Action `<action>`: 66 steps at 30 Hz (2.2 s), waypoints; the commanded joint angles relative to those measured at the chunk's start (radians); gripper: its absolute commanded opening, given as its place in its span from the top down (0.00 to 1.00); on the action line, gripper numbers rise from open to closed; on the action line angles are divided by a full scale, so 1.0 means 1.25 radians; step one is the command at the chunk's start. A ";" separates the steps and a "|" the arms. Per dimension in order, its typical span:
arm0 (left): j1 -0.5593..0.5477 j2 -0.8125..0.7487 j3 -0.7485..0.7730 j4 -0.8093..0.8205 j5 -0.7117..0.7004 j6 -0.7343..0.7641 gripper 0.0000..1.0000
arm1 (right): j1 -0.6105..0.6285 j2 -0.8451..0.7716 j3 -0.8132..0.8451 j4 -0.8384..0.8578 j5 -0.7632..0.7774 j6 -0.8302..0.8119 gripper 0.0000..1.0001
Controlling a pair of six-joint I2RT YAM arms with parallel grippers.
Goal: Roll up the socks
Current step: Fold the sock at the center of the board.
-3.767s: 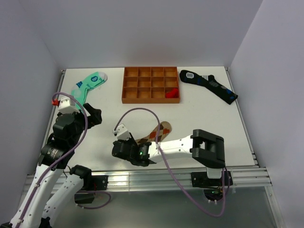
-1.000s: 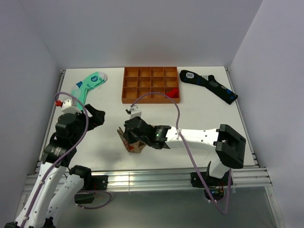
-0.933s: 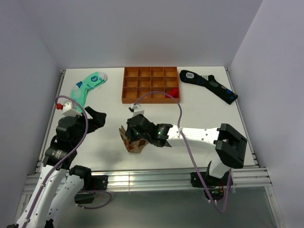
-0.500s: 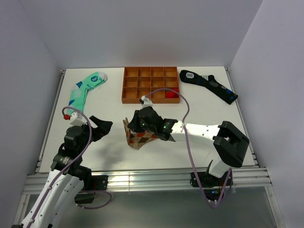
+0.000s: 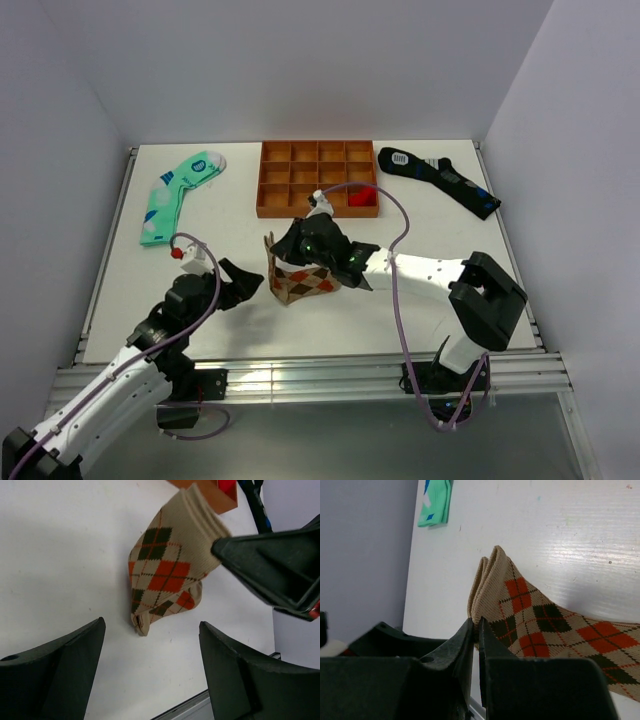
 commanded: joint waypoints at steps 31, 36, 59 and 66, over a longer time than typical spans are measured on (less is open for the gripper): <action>-0.362 0.461 -0.043 0.425 -0.362 -0.070 0.41 | -0.043 -0.045 -0.035 0.071 -0.019 0.067 1.00; -0.362 0.521 -0.048 0.461 -0.383 -0.110 0.38 | -0.043 -0.047 -0.009 0.056 -0.018 0.062 1.00; -0.363 0.676 0.015 0.439 -0.452 -0.150 0.56 | -0.043 -0.068 -0.012 0.056 -0.024 0.082 1.00; -0.372 0.691 0.037 0.422 -0.479 -0.156 0.62 | -0.043 -0.081 -0.029 0.070 -0.032 0.093 1.00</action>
